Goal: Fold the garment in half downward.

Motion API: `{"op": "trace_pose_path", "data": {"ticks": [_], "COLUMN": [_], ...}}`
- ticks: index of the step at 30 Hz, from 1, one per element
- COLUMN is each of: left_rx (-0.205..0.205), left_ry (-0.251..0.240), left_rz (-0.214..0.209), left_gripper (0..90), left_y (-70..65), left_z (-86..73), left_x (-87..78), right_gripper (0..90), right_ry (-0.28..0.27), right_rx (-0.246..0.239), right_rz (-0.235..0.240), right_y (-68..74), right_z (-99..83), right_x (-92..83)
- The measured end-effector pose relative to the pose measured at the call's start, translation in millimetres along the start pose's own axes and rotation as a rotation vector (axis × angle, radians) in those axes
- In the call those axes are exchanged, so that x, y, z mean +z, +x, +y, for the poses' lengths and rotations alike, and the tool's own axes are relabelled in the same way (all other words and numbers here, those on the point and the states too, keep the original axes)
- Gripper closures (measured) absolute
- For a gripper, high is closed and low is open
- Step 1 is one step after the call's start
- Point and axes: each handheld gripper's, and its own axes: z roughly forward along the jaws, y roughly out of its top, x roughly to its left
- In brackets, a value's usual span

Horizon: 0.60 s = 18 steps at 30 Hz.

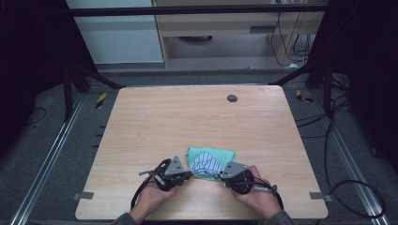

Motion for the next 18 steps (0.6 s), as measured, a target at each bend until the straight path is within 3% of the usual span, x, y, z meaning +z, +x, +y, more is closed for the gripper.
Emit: {"op": "trace_pose_path", "data": {"ticks": [6,18], "left_rx": [-0.012,0.007], "left_ry": [0.012,0.032], "left_rz": [-0.022,-0.053], "left_gripper": [90.0,90.0], "left_y": [-3.6,-17.5], "left_z": [-5.8,-8.6], "left_x": [-4.4,-8.0], "right_gripper": [84.3,84.3], "right_ry": [0.001,0.038], "right_rx": [0.0,-0.077], "right_rz": [0.012,0.027], "right_y": [4.7,13.2], "right_z": [-6.1,-12.3], "right_x": [-1.5,-4.7]}}
